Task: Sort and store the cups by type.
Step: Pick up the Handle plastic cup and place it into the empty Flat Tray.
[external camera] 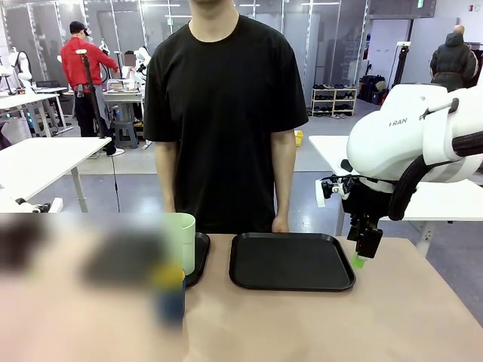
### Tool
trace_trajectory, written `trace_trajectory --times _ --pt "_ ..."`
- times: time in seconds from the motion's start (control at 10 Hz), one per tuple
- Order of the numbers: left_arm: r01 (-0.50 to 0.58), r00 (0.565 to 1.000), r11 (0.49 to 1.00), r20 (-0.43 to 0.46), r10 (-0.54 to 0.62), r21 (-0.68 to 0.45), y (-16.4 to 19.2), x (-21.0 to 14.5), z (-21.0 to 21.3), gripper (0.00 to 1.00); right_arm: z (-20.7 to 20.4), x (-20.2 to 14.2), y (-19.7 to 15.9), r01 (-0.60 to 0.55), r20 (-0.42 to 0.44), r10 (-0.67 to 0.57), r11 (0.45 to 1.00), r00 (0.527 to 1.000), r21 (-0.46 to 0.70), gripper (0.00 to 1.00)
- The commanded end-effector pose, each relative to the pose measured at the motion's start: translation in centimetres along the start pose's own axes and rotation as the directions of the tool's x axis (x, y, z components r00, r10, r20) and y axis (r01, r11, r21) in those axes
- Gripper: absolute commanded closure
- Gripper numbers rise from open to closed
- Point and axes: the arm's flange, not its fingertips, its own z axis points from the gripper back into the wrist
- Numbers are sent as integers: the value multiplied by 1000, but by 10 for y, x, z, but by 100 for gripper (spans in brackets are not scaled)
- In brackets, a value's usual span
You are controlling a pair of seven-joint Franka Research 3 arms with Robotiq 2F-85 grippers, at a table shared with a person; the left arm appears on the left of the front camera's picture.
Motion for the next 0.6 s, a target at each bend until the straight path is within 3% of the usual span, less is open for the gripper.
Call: trace_trajectory --times 0.0,0.3,0.4,0.5 --pt "83 991 994 110 -76 -67 -39 -8 -9 0 1 -2 0 -2 -3 2 1000 1000 -9 0" --pt "168 984 967 97 -152 -190 -74 -4 -38 0 1 -2 0 -2 -3 2 1000 1000 -9 0" --pt "181 977 963 149 -152 -202 -79 2 -42 0 1 -2 0 -2 -3 2 1000 1000 -9 0" --pt "171 953 964 282 -109 -206 -74 9 -42 0 1 -2 0 -2 -3 2 1000 1000 -9 0"
